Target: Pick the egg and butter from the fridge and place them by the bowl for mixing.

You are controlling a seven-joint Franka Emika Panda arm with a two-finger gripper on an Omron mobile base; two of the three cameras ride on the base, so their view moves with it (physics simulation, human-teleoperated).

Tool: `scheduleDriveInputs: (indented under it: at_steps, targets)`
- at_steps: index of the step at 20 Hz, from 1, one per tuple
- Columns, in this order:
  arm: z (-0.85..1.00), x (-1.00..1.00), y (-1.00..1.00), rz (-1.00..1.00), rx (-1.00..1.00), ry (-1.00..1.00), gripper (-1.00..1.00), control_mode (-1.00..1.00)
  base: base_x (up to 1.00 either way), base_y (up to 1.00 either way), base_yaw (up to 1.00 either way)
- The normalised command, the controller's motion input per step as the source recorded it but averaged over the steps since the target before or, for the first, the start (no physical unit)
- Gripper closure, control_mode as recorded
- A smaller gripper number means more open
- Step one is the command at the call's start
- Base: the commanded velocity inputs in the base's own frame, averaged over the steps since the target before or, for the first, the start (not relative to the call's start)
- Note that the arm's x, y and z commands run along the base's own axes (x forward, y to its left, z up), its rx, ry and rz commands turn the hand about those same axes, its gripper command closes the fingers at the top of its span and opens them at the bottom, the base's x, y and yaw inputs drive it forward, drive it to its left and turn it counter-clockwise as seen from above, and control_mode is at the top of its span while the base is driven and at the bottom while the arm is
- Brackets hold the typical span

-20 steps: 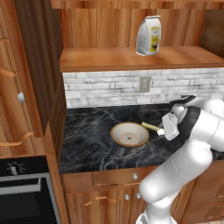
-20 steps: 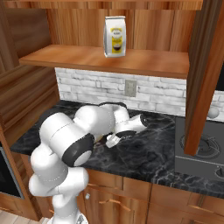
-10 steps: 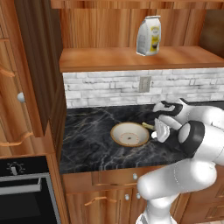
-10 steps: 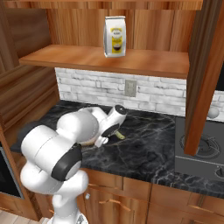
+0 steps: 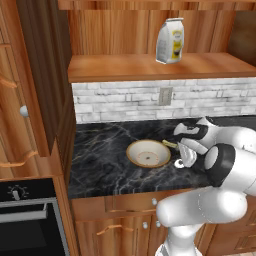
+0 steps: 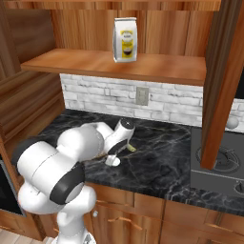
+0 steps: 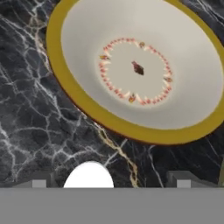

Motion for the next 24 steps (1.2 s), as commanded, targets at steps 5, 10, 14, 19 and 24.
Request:
scheduleDriveInputs:
  at_steps: [5,10,14,19,24]
  targets:
    - [-0.06,0.11,-0.10,0.16,0.00,0.00,-1.00,-1.00,0.00,0.00,0.00]
    - [0.04,0.10,-0.04,0.10,-0.01,0.02,-1.00,-1.00,0.00,0.00,0.00]
    - [0.56,-0.06,0.00,0.00,-0.11,0.14,-1.00,-1.00,0.00,0.00,0.00]
    - [0.21,-0.48,0.19,-0.05,-0.11,0.01,-1.00,-1.00,0.00,0.00,0.00]
    - [0.00,-0.78,0.51,-0.06,-0.07,0.00,-1.00,-1.00,0.00,0.00,0.00]
